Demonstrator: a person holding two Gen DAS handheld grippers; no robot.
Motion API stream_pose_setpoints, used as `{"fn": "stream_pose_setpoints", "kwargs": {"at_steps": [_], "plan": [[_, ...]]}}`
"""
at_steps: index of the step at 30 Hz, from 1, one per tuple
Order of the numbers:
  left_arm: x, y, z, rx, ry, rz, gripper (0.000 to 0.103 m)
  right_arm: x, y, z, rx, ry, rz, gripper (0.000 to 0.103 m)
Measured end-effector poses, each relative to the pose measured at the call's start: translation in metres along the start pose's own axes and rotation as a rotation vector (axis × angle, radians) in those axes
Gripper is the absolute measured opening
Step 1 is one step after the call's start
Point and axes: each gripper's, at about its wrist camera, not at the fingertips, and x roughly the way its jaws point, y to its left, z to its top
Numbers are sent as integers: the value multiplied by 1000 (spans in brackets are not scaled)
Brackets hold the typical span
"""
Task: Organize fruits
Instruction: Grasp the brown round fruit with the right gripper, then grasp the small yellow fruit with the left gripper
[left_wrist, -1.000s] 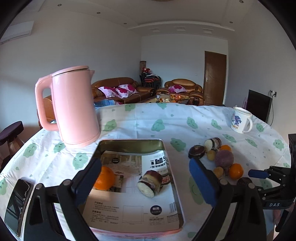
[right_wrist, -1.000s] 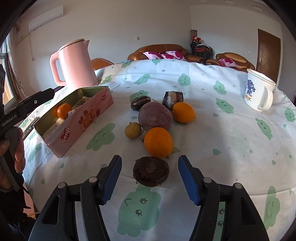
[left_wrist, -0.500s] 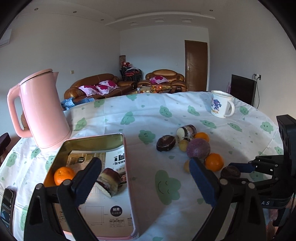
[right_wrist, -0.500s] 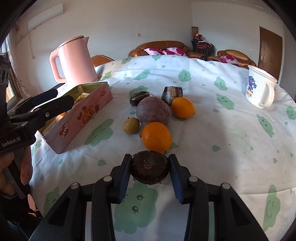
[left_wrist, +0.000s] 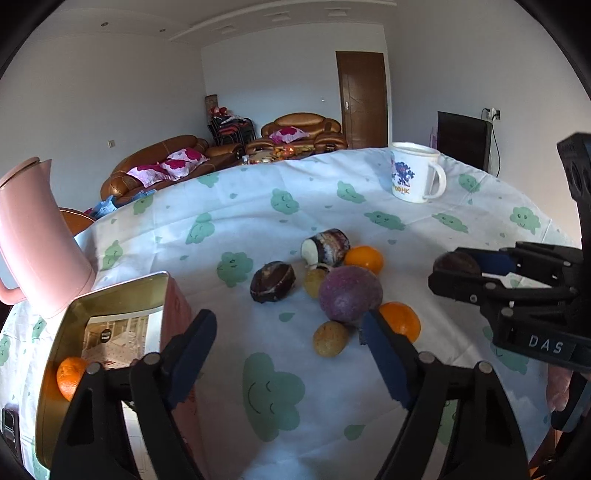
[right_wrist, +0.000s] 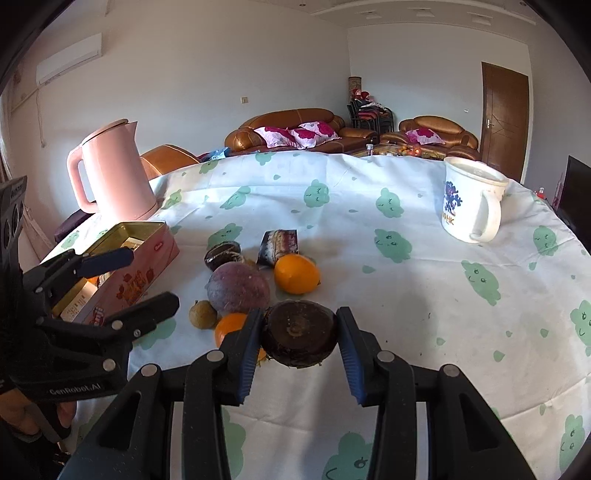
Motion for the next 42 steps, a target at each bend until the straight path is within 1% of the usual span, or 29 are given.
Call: {"fn": "stream_pose_setpoints", "kwargs": {"at_steps": [1, 3, 5, 7, 9, 13, 17, 19, 21, 22, 25, 29, 33, 42], "plan": [[3, -1, 0, 0, 12, -7, 79, 1, 0, 2, -4, -5, -12, 42], [10, -2, 0, -1, 34, -24, 69, 5, -1, 6, -1, -9, -21, 42], [16, -1, -1, -10, 59, -42, 63, 10, -2, 8, 5, -10, -25, 42], [21, 0, -2, -18, 83, -58, 62, 14, -2, 7, 10, -9, -25, 42], [23, 1, -2, -29, 93, -77, 57, 16, -1, 7, 11, -4, -23, 42], [30, -5, -2, -5, 131, -124, 56, 15, -2, 7, 12, -10, -25, 42], [41, -9, -3, 4, 186, -164, 44, 15, -2, 7, 15, -14, -27, 42], [42, -11, -4, 10, 194, -170, 42, 15, -1, 7, 8, -15, -29, 42], [42, -13, -4, 26, 196, -178, 31, 15, -1, 7, 7, -14, -25, 42], [41, -14, -4, 27, 197, -174, 28, 15, -1, 7, 8, -13, -19, 42], [39, -14, -4, 30, 185, -191, 27, 15, -3, 7, 14, -17, -13, 42], [35, -14, -3, 36, 162, -188, 27, 13, -3, 7, 13, -28, -8, 42], [31, -9, -2, 16, 136, -194, 27, 11, -2, 7, 9, -41, -5, 42], [20, -3, -1, -5, 69, -176, 27, 4, 1, 6, -5, -72, 9, 42]]}}
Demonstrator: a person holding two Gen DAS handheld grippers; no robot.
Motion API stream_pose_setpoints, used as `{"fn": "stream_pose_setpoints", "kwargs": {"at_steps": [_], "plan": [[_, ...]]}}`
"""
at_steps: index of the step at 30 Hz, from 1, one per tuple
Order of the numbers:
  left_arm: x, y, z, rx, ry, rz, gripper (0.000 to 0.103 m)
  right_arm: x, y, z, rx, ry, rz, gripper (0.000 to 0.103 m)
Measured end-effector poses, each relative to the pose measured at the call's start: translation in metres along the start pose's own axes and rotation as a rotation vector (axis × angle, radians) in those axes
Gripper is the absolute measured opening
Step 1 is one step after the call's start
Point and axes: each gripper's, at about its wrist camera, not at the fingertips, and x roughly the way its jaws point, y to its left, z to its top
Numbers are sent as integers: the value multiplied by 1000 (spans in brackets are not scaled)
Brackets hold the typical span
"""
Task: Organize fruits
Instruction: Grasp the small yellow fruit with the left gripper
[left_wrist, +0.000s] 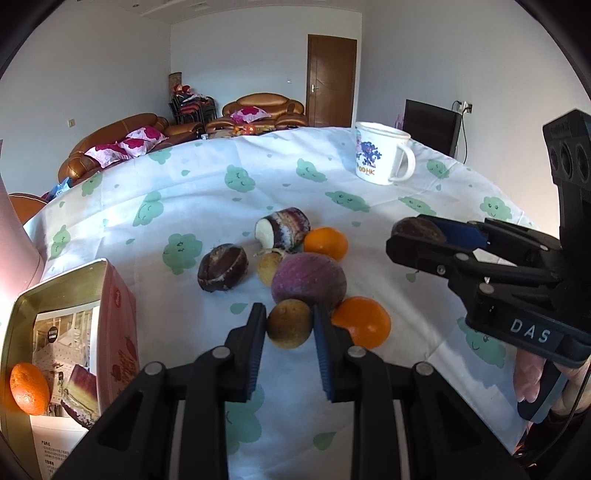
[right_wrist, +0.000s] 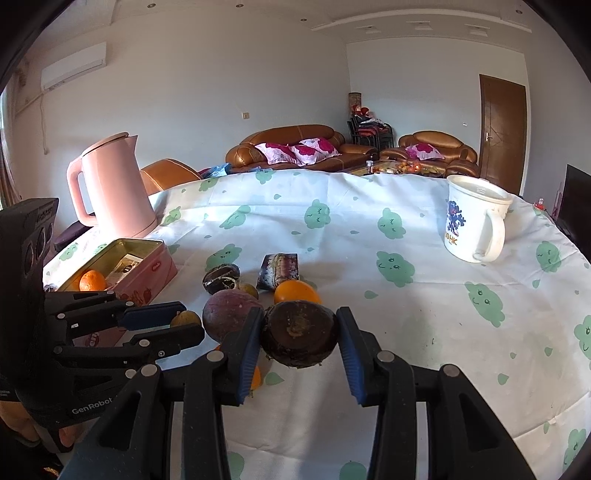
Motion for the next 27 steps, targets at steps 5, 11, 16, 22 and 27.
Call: {"fn": "stream_pose_setpoints", "kwargs": {"at_steps": [5, 11, 16, 22, 27], "plan": [[-5, 1, 0, -5, -29, 14, 27, -3, 2, 0, -9, -17, 9, 42], [-13, 1, -2, -8, -64, 28, 27, -7, 4, -1, -20, -38, 19, 42], [-17, 2, -1, -16, -86, 36, 27, -11, 5, -1, -25, -57, 22, 42], [-22, 2, -2, -21, -116, 46, 27, -14, 7, -2, -31, -76, 27, 42], [-26, 3, -3, -24, -139, 55, 27, -18, 8, -2, -36, -96, 28, 42]]}}
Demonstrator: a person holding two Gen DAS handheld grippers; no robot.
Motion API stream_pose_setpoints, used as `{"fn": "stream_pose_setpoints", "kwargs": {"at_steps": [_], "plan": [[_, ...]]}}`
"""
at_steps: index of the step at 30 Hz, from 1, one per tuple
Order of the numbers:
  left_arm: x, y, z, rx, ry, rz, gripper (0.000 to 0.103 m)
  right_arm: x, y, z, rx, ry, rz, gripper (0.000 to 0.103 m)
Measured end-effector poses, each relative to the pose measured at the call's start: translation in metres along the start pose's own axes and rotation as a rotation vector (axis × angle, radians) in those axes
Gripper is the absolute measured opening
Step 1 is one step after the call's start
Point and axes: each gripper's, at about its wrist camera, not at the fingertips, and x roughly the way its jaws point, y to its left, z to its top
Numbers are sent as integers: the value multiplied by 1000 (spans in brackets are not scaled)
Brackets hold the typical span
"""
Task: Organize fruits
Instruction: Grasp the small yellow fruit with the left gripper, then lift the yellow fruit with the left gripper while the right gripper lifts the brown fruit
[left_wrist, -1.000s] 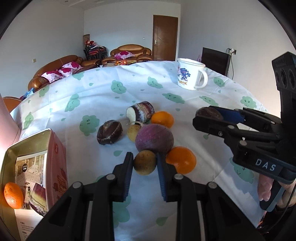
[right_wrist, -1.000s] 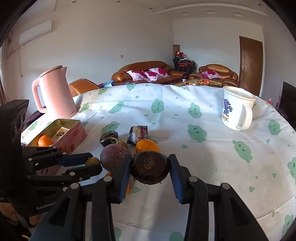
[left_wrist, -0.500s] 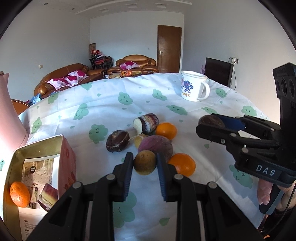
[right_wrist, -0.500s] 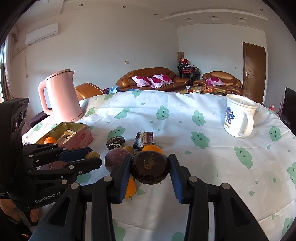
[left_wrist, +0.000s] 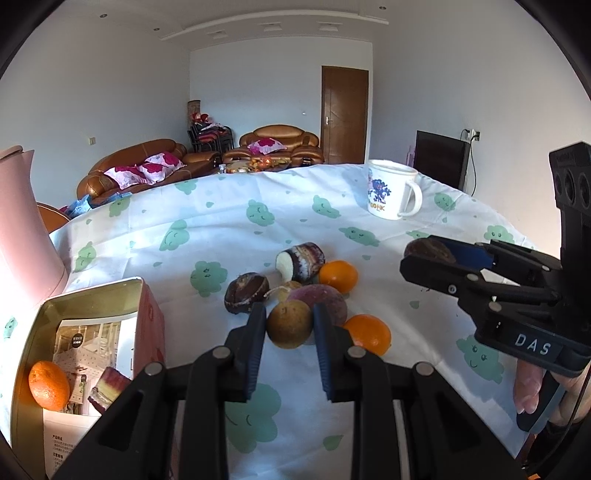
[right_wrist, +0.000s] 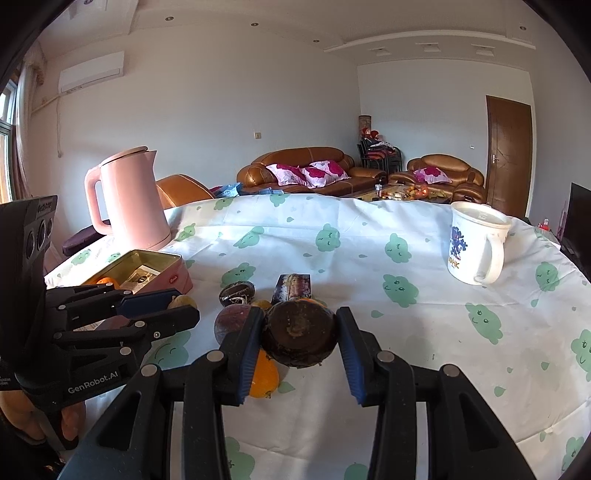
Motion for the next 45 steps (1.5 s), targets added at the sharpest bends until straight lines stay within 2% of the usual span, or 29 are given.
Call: {"fn": "stream_pose_setpoints", "kwargs": {"at_steps": [45], "plan": [[-32, 7, -4, -31, -170, 60, 27, -30, 12, -3, -67, -155, 17, 42]]}}
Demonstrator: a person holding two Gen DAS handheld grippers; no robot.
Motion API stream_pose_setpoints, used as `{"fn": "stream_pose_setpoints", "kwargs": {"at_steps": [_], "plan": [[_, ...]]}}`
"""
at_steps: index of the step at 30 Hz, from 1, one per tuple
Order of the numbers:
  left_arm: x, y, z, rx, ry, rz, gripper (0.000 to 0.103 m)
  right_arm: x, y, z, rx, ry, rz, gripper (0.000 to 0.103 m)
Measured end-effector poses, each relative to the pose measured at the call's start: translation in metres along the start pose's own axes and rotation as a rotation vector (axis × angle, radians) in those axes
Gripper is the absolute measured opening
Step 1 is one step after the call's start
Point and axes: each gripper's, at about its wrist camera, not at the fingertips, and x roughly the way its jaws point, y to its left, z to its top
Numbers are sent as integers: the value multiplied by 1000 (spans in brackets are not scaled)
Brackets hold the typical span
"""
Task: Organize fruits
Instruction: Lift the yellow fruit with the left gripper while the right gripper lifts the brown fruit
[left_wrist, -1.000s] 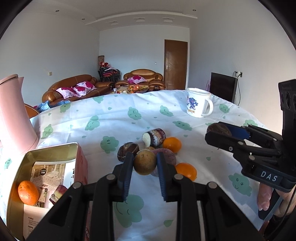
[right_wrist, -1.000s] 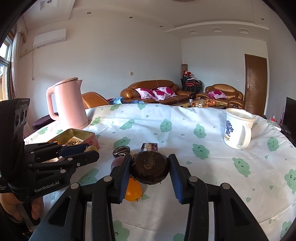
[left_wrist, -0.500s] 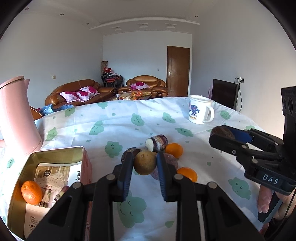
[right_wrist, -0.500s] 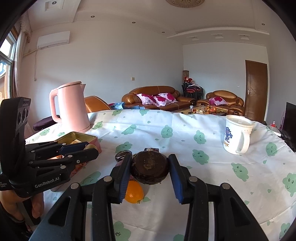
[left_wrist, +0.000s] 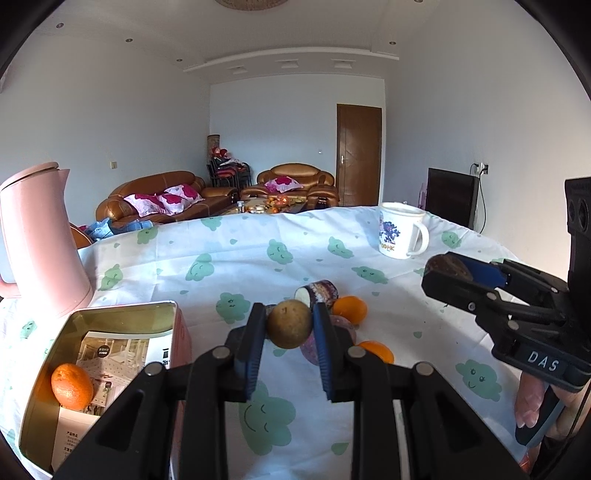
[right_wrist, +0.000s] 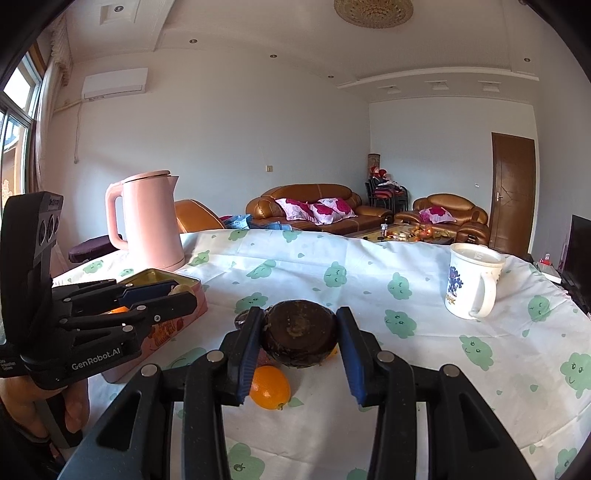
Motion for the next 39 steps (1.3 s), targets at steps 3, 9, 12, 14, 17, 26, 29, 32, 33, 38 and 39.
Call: {"fn": "stream_pose_setpoints", "kwargs": {"at_steps": [3, 9, 12, 14, 17, 26, 29, 32, 33, 38, 39], "plan": [[-2, 1, 0, -1, -12, 5, 27, -2, 2, 0, -6, -10, 0, 42], [-7, 1, 0, -3, -36, 16, 27, -5, 2, 0, -8, -23, -3, 42], [-9, 0, 0, 2, -49, 24, 27, -6, 2, 0, -9, -31, -5, 42], [-11, -1, 0, 4, -57, 29, 27, -7, 2, 0, -11, -38, -8, 42], [-15, 0, -1, 4, -76, 45, 27, -10, 3, 0, -16, -48, -13, 42], [-22, -1, -1, 8, -116, 86, 27, -21, 10, -1, -50, -106, -35, 42], [-25, -1, -1, 14, -123, 97, 27, -22, 15, -1, -71, -115, -39, 42], [-28, -1, -2, 24, -129, 113, 27, -20, 19, 1, -81, -110, -29, 42], [-29, 0, -2, 23, -129, 115, 27, -19, 21, 1, -83, -108, -25, 42], [-31, 7, -3, 12, -125, 122, 27, -12, 28, 2, -101, -100, -13, 42], [-31, 8, -3, 11, -124, 123, 27, -12, 29, 2, -101, -99, -10, 42]]}}
